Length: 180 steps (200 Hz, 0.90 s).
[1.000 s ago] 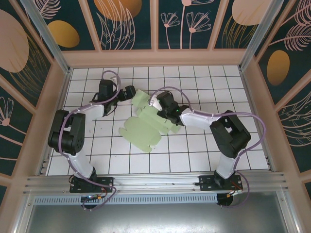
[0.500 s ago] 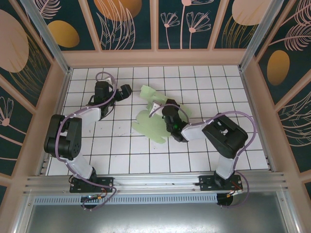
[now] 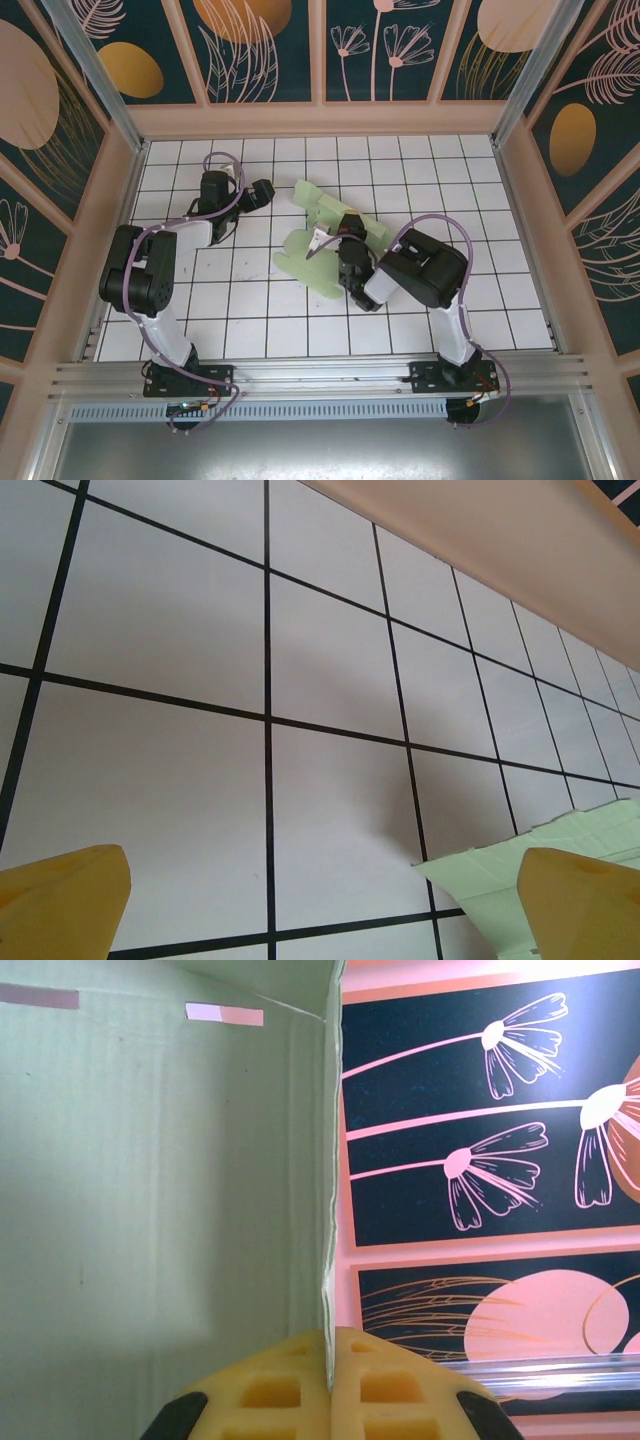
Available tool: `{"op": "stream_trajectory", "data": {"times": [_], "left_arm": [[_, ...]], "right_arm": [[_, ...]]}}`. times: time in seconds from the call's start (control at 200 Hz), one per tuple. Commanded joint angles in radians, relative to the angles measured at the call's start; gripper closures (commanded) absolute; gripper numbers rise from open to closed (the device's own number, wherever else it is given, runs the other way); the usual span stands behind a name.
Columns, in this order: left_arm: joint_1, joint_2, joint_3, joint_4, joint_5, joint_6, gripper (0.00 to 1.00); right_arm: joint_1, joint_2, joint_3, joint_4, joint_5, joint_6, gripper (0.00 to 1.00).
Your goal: Fold the paper box
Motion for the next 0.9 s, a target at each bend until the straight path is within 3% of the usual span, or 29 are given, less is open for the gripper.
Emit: {"op": "stream_trajectory", "data": {"times": [0.0,0.235,0.42,0.706,0.896], "left_arm": [[0.007,0.029,0.035,0.034,0.026,0.001,0.01],[0.008,0.137,0.147,0.039,0.109,-0.006,0.01],[0.007,0.253,0.289,-0.048,0.125,0.031,0.02],[0.005,0.473,0.576,-0.227,0.256,0.105,0.2],[-0.022,0.557,0.686,-0.351,0.353,0.228,0.25]], "right_arm": [[0.013,0.023,-0.018,0.089,0.032,0.0,1.0],[0.016,0.024,-0.021,0.083,0.031,0.006,1.0],[0.017,0.001,-0.03,0.064,0.019,0.033,1.0],[0.018,-0.012,-0.029,0.051,0.008,0.055,1.0],[0.016,-0.019,-0.023,0.034,0.002,0.071,1.0]]}}
